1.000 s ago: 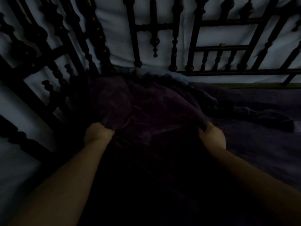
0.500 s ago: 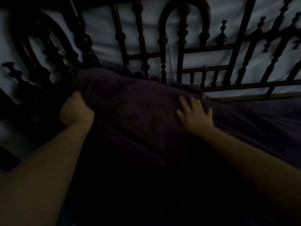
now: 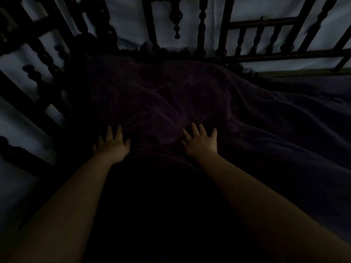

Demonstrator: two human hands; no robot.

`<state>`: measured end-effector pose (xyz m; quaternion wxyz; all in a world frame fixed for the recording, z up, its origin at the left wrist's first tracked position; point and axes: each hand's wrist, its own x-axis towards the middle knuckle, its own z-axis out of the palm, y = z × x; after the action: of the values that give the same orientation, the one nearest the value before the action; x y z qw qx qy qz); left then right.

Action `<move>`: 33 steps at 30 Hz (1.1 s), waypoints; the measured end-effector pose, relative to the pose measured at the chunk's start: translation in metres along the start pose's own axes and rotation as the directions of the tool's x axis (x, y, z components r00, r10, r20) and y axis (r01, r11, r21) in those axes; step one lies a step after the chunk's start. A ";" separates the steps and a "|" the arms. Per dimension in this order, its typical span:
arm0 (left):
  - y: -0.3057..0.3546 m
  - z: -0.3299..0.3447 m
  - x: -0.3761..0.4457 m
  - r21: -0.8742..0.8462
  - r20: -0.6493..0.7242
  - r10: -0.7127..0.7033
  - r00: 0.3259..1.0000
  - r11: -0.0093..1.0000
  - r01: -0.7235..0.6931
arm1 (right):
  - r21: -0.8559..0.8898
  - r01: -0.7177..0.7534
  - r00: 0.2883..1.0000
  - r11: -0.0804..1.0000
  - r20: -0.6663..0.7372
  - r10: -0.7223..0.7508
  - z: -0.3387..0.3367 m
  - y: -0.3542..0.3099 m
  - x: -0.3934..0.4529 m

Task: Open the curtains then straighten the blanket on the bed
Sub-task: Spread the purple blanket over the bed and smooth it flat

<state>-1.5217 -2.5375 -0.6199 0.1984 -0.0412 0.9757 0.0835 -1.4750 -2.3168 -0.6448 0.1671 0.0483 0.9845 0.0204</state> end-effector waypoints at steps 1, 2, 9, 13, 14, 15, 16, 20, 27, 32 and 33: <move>-0.003 0.005 -0.006 0.002 0.023 0.021 0.999 1.000 -0.021 | -0.089 -0.028 0.999 0.996 -0.018 0.026 0.000 -0.004 -0.005; -0.004 0.010 -0.014 0.004 0.053 0.042 0.998 0.999 -0.042 | -0.187 -0.055 0.998 0.981 -0.035 0.050 0.001 -0.008 -0.012; 0.000 0.032 -0.096 -0.013 0.156 0.267 0.951 0.963 -0.268 | -0.177 -0.070 0.989 0.982 -0.141 0.045 0.029 -0.017 -0.093; 0.011 0.039 -0.130 0.066 0.184 0.275 0.944 0.955 -0.290 | 0.247 -0.050 0.998 0.968 -0.023 0.057 0.052 0.006 -0.128; 0.018 0.041 -0.134 0.100 0.187 0.257 0.948 0.955 -0.279 | 0.292 -0.025 1.000 0.956 0.013 0.022 0.055 0.011 -0.134; 0.025 0.046 -0.143 0.133 0.194 0.237 0.952 0.955 -0.265 | 0.371 -0.012 0.999 0.928 0.036 -0.001 0.060 0.017 -0.142; 0.032 0.050 -0.152 0.164 0.201 0.225 0.953 0.952 -0.259 | 0.420 0.012 0.999 0.907 0.034 -0.029 0.064 0.025 -0.149; 0.052 0.075 -0.203 0.331 0.140 0.222 0.965 0.908 -0.256 | 0.344 0.070 0.969 0.936 0.200 -0.146 0.089 0.058 -0.202; 0.059 0.120 -0.307 0.512 -0.053 0.280 0.959 0.832 -0.214 | 0.436 0.134 0.952 0.890 0.193 -0.238 0.104 0.144 -0.337; 0.059 0.132 -0.369 0.391 -0.069 0.299 0.952 0.886 -0.250 | 0.576 0.167 0.958 0.800 0.097 -0.270 0.094 0.189 -0.418; 0.060 0.136 -0.383 0.355 -0.074 0.293 0.953 0.901 -0.249 | 0.563 0.208 0.950 0.800 0.078 -0.301 0.091 0.194 -0.435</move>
<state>-1.1258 -2.4359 -0.5836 0.1270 0.1248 0.9820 -0.0629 -1.0191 -2.1659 -0.5772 0.2277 -0.0374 0.9291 -0.2889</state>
